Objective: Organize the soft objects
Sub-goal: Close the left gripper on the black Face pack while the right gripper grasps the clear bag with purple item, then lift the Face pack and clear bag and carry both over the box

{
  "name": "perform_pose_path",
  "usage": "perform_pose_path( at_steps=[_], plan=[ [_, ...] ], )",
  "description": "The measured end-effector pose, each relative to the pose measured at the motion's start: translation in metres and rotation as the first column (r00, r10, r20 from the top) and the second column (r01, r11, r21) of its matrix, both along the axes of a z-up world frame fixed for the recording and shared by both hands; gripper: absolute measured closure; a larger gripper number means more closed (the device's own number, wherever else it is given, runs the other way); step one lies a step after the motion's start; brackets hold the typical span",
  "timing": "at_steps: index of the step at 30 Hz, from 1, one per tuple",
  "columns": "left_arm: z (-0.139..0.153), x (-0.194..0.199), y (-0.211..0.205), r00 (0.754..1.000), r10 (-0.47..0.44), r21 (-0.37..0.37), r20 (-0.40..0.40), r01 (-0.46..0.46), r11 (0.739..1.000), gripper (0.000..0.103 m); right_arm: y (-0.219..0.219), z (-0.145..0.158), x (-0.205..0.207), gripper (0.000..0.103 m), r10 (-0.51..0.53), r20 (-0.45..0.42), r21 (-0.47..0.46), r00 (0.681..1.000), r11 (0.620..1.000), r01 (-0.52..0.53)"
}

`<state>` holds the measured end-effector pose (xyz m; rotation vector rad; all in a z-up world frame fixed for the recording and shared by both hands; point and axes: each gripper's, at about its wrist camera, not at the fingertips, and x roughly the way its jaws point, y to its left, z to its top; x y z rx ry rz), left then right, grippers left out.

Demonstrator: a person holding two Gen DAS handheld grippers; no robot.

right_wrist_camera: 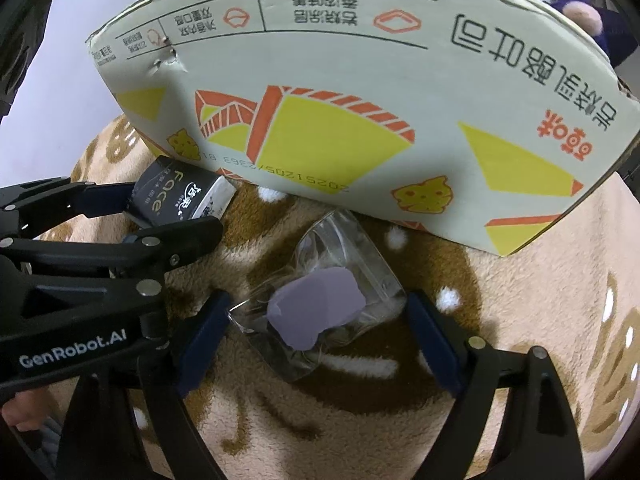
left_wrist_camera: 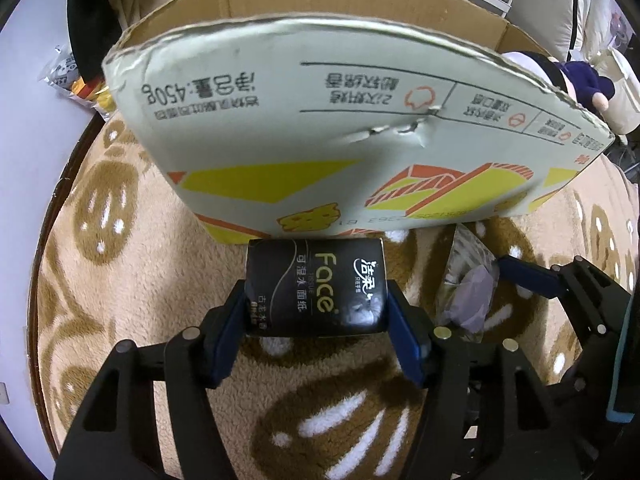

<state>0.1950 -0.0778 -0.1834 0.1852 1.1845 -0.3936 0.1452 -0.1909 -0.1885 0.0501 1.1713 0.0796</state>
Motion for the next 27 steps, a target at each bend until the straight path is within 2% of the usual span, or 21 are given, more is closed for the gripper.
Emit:
perform_pose_path(
  at_steps=[7, 14, 19, 27],
  plan=[
    [-0.002, -0.008, 0.011, 1.0, 0.021, 0.016, 0.015, -0.021, 1.0, 0.039, 0.001, 0.003, -0.006, 0.011, -0.019, -0.005, -0.017, 1.0, 1.0, 0.019],
    [0.01, -0.021, 0.032, 0.997, 0.06, 0.018, 0.053, -0.061, 0.998, 0.039, -0.008, 0.013, -0.016, 0.011, -0.055, 0.008, -0.023, 0.998, 0.998, 0.056],
    [0.027, -0.035, 0.027, 0.992, 0.061, 0.022, 0.114, -0.064, 0.998, 0.039, -0.021, 0.027, -0.024, 0.011, -0.096, 0.046, -0.036, 0.994, 0.995, 0.097],
    [0.061, -0.065, 0.028, 0.969, 0.071, 0.012, 0.235, -0.076, 0.997, 0.039, -0.038, 0.062, -0.038, 0.011, -0.149, 0.139, -0.017, 0.979, 0.988, 0.153]
  ],
)
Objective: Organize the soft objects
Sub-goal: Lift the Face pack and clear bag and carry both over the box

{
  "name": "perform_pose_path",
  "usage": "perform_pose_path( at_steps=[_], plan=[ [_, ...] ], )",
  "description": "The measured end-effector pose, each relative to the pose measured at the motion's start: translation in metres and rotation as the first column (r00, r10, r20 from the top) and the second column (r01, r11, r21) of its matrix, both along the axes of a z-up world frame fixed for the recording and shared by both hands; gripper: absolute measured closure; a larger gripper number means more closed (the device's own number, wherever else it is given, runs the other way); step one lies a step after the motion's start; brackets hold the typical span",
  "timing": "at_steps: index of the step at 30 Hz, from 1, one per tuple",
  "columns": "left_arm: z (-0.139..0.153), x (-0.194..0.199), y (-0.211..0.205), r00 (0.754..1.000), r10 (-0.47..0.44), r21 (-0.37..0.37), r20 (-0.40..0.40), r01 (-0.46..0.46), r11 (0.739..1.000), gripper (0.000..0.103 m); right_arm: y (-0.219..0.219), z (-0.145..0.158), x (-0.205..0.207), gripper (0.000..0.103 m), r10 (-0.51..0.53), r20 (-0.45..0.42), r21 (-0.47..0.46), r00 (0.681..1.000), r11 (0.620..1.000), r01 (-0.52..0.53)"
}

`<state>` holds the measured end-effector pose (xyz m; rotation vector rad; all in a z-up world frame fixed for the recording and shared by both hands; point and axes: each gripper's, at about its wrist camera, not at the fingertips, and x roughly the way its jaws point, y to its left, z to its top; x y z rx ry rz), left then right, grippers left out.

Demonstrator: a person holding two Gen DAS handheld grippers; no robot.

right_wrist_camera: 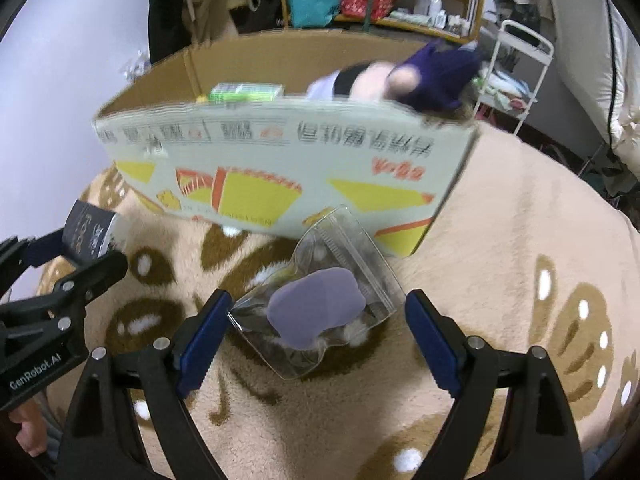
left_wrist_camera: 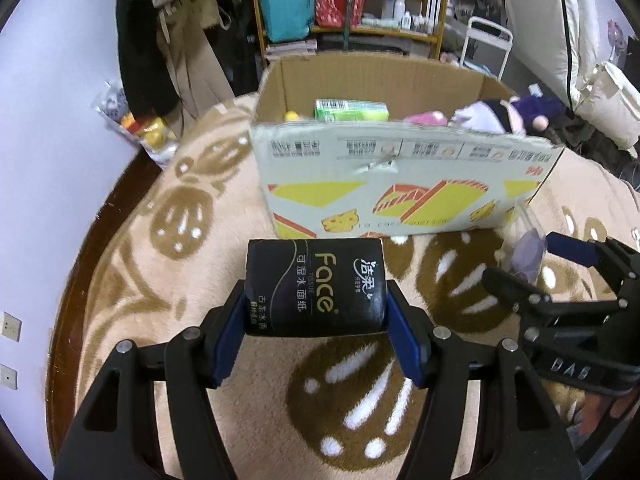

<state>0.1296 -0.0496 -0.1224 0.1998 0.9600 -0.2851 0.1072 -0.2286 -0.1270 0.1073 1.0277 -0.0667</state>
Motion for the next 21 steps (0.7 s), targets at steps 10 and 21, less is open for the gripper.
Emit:
perform_pose_path(
  at_steps=[10, 21],
  plan=[
    [0.047, -0.016, 0.006, 0.983, 0.025, -0.021, 0.18, -0.021, 1.0, 0.039, 0.002, 0.065, -0.02, 0.011, -0.028, 0.216, -0.025, 0.976, 0.999, 0.034],
    [0.104, -0.026, 0.003, 0.931, -0.002, -0.093, 0.366, 0.039, 0.995, 0.039, -0.001, 0.112, -0.002, 0.011, -0.035, 0.34, -0.036, 0.94, 0.998, 0.05]
  ],
)
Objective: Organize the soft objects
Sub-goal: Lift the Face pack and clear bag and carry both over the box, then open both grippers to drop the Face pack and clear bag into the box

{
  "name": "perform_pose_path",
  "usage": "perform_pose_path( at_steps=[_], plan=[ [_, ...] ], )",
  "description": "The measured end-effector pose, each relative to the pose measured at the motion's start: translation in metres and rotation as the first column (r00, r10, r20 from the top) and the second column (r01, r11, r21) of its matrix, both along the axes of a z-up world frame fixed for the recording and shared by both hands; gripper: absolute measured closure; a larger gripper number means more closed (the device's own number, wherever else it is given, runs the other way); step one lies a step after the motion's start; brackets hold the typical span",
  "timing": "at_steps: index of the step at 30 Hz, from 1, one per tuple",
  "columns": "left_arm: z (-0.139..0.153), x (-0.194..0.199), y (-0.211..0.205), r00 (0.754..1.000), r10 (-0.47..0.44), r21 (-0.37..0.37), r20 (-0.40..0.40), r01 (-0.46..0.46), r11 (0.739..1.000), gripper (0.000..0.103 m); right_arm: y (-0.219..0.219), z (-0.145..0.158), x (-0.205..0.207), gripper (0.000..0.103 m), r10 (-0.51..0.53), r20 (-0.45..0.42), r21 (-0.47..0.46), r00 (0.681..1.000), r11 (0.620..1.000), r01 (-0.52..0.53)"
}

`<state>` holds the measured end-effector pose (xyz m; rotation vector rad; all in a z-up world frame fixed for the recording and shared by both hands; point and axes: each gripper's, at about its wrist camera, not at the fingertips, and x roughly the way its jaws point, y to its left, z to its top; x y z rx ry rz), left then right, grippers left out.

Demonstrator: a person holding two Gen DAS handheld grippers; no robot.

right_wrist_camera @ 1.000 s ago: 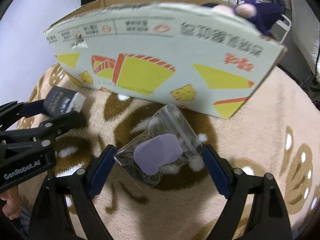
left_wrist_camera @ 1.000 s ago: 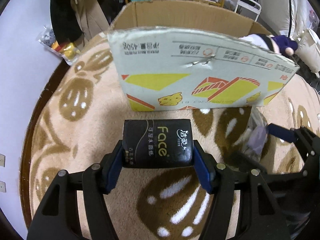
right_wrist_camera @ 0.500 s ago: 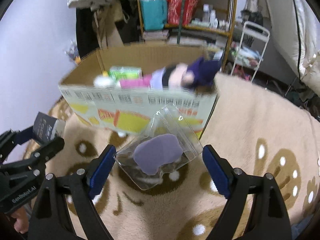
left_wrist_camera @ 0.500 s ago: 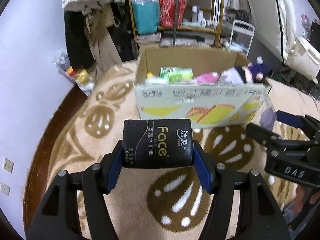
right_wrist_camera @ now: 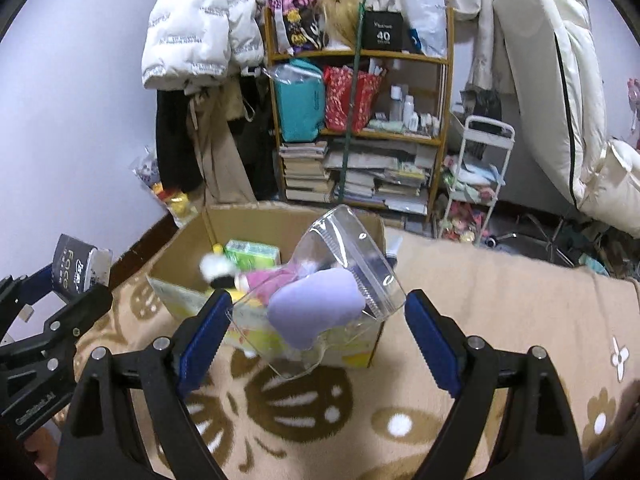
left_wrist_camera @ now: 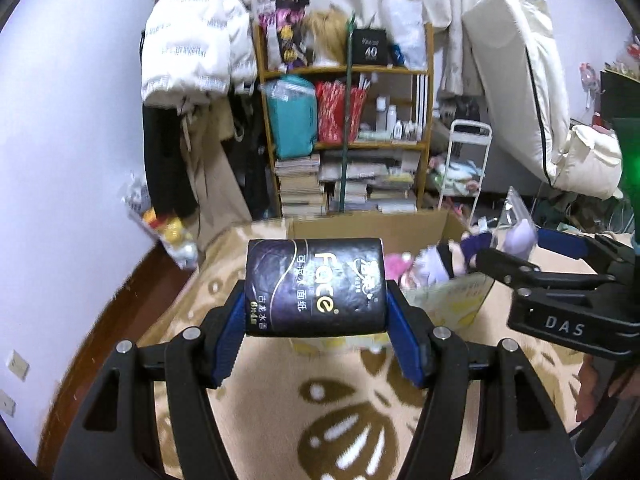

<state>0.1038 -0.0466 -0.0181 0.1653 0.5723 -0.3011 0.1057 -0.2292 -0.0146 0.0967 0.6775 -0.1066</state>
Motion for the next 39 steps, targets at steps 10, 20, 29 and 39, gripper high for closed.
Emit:
perform_pose_path(
  at_steps=[10, 20, 29, 39],
  plan=[
    [0.047, 0.034, -0.013, 0.996, 0.003, 0.01, 0.09, -0.004, 1.0, 0.039, -0.003, 0.045, 0.019, 0.011, 0.039, 0.102, 0.032, 0.994, 0.999, -0.042],
    [0.058, 0.072, -0.012, 0.992, 0.016, 0.019, 0.122, -0.018, 1.0, 0.039, -0.037, 0.046, 0.058, 0.011, 0.028, 0.083, 0.155, 0.996, 0.987, -0.041],
    [0.019, 0.094, -0.021, 0.999, 0.011, 0.028, 0.04, -0.013, 1.0, 0.039, -0.05, 0.007, 0.078, 0.011, 0.049, 0.03, 0.227, 0.998, 0.972, -0.054],
    [-0.023, 0.109, -0.023, 0.996, -0.009, -0.004, -0.088, 0.009, 1.0, 0.039, -0.039, -0.037, 0.096, 0.01, 0.103, -0.067, 0.265, 0.992, 0.961, -0.082]
  ],
)
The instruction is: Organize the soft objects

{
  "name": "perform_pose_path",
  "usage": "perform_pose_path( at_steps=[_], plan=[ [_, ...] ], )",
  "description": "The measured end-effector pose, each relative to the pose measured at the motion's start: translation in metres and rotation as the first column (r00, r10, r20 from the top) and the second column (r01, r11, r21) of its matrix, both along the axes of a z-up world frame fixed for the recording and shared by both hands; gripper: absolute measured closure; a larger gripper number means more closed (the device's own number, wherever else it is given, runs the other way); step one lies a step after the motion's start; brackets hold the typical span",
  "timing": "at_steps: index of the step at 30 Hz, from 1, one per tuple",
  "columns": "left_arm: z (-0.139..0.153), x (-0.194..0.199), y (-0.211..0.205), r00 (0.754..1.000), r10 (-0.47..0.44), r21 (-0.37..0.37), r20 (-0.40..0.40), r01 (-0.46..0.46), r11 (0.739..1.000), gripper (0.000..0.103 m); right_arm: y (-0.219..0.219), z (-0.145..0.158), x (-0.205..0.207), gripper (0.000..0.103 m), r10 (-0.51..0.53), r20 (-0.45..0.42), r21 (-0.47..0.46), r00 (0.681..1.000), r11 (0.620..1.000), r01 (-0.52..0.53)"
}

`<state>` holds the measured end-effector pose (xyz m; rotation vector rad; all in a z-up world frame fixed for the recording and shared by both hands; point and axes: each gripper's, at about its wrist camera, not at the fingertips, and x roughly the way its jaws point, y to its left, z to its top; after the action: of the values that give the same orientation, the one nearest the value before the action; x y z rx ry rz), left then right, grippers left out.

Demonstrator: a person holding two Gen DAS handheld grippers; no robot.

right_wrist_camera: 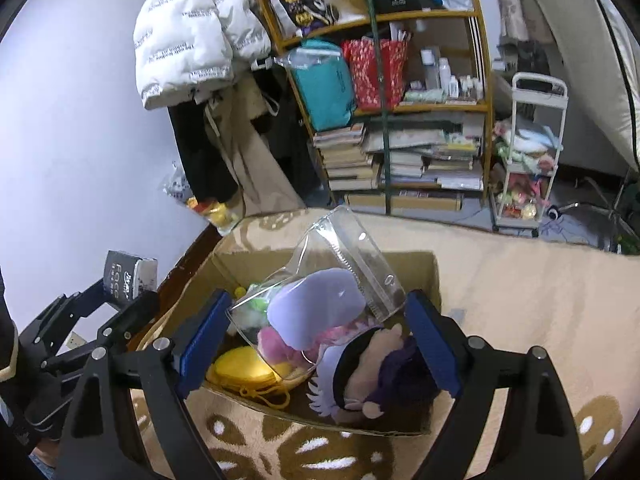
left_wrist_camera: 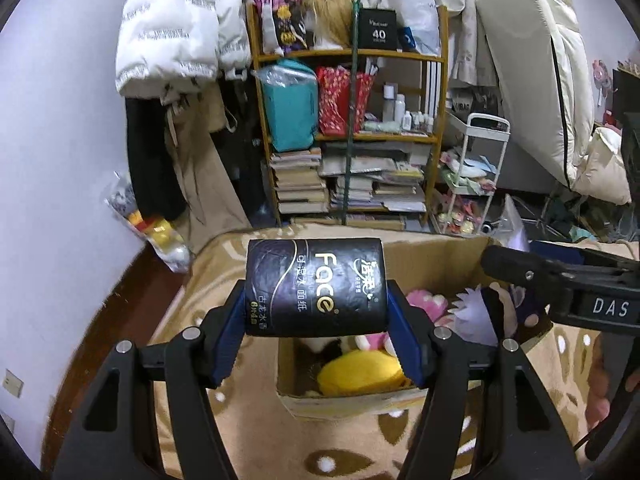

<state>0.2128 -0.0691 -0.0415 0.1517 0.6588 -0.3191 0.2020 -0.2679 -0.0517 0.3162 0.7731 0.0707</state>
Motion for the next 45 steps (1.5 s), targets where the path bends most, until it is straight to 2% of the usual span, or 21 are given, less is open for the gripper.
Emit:
perform_pose_path(
  at_steps=[6, 9, 17, 20, 25, 28, 30, 36, 40, 42, 45],
  plan=[
    [-0.009, 0.001, -0.003, 1.0, -0.01, 0.02, -0.026, 0.01, 1.0, 0.036, 0.001, -0.002, 0.0, 0.009, -0.006, -0.006, -0.018, 1.0, 1.0, 0.006],
    [-0.006, -0.004, 0.0, 1.0, -0.004, 0.018, -0.008, 0.004, 1.0, 0.018, -0.001, 0.001, -0.003, 0.0, -0.016, 0.011, -0.017, 1.0, 1.0, 0.016],
    [0.003, -0.016, 0.006, 1.0, 0.019, 0.05, 0.016, -0.02, 0.999, 0.017, -0.012, 0.014, -0.019, 0.0, -0.045, 0.046, 0.006, 0.998, 0.999, 0.045],
    [0.012, -0.027, 0.013, 0.999, 0.033, 0.039, 0.024, -0.034, 0.999, 0.016, -0.016, 0.016, -0.028, 0.0, -0.05, 0.05, 0.012, 0.998, 0.999, 0.049],
    [0.036, -0.053, 0.024, 0.995, 0.051, 0.034, 0.08, -0.054, 0.998, 0.009, -0.018, 0.027, -0.048, 0.0, -0.06, 0.065, -0.026, 0.996, 0.998, 0.062],
    [0.05, -0.067, 0.03, 0.994, 0.059, 0.022, 0.09, -0.061, 0.998, 0.005, -0.017, 0.04, -0.062, 0.0, -0.065, 0.088, -0.032, 0.994, 0.997, 0.068],
    [0.058, -0.074, 0.034, 0.994, 0.075, 0.006, 0.082, -0.076, 0.997, 0.003, -0.017, 0.053, -0.077, 0.0, -0.081, 0.134, -0.039, 0.988, 0.995, 0.087],
    [0.075, -0.108, 0.055, 0.98, 0.149, -0.032, 0.133, -0.146, 0.989, 0.001, -0.011, 0.089, -0.111, 0.0, -0.089, 0.243, -0.08, 0.966, 0.991, 0.112],
    [0.09, -0.129, 0.068, 0.97, 0.166, -0.042, 0.177, -0.161, 0.986, 0.001, -0.011, 0.1, -0.131, 0.0, -0.091, 0.261, -0.117, 0.961, 0.985, 0.125],
    [0.098, -0.136, 0.073, 0.972, 0.156, -0.055, 0.174, -0.148, 0.987, 0.001, -0.013, 0.104, -0.141, 0.0, -0.1, 0.27, -0.116, 0.958, 0.984, 0.136],
    [0.106, -0.148, 0.073, 0.969, 0.145, -0.034, 0.198, -0.142, 0.989, 0.001, -0.018, 0.111, -0.155, 0.0, -0.117, 0.276, -0.119, 0.954, 0.981, 0.154]
  ],
)
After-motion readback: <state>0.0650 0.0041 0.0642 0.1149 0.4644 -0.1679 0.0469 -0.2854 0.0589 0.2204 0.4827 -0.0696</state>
